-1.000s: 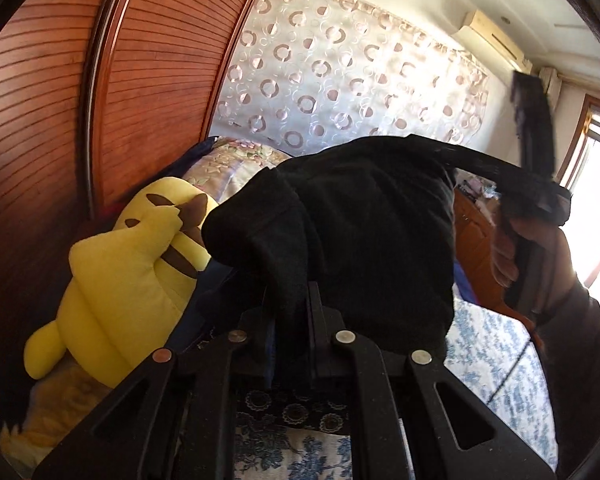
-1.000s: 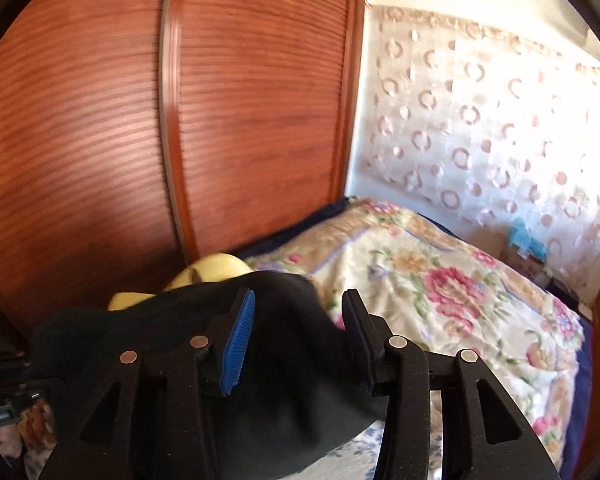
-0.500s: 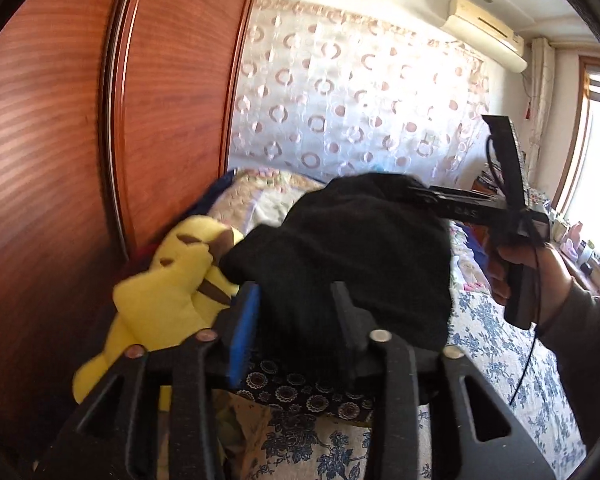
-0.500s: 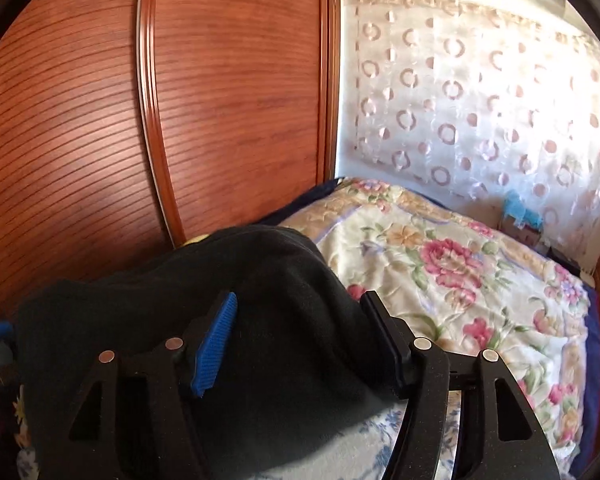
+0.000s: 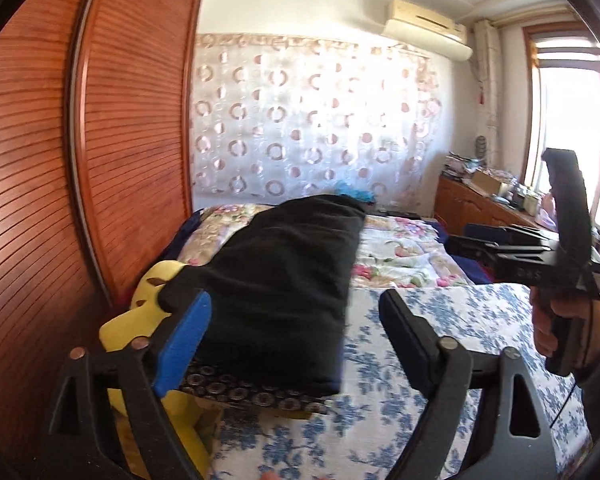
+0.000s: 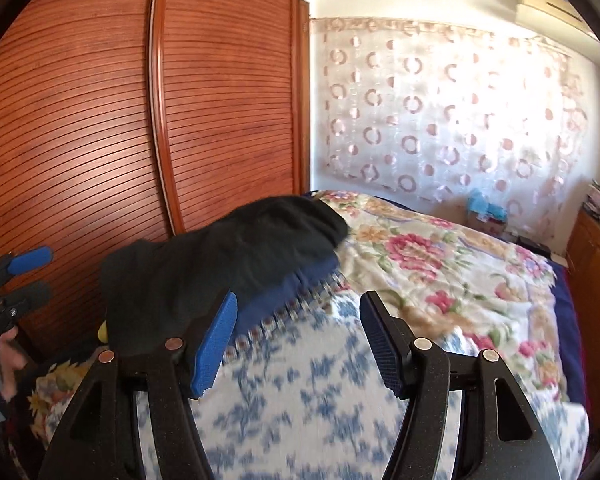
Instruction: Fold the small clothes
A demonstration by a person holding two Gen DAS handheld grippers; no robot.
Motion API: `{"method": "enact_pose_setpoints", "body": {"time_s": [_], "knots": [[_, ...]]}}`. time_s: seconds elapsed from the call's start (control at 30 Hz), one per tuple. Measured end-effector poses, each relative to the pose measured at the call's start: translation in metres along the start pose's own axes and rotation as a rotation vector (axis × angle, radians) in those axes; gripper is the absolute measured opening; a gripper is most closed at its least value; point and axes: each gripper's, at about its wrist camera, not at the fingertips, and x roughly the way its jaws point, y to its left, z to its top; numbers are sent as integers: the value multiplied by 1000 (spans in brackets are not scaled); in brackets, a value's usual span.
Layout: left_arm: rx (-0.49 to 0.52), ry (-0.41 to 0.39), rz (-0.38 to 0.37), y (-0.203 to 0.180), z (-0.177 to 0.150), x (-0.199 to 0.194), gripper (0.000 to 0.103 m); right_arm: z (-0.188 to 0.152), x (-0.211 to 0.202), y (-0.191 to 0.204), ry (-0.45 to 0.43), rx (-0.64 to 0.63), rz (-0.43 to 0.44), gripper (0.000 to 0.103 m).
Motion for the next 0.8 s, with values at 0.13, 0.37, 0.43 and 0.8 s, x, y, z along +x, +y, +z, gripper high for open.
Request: {"method": "enact_pose_setpoints", "body": {"time_s": [0.13,0.37,0.43,0.8], "knots": [[41,13,-18,-27,-6,-1,90,-21,-39,2,-17,29,-34,74],[56,50,-96,-71,-15,-4,90,-51,-108,9,-52,94,-132,84],[72,63,-117,-86,-17,-6,90,-57,-126,13,-58,113,-167,87],[133,54,-135,-151,-9,-24,90,-81,-209,43,-116,184,-307,87]]}}
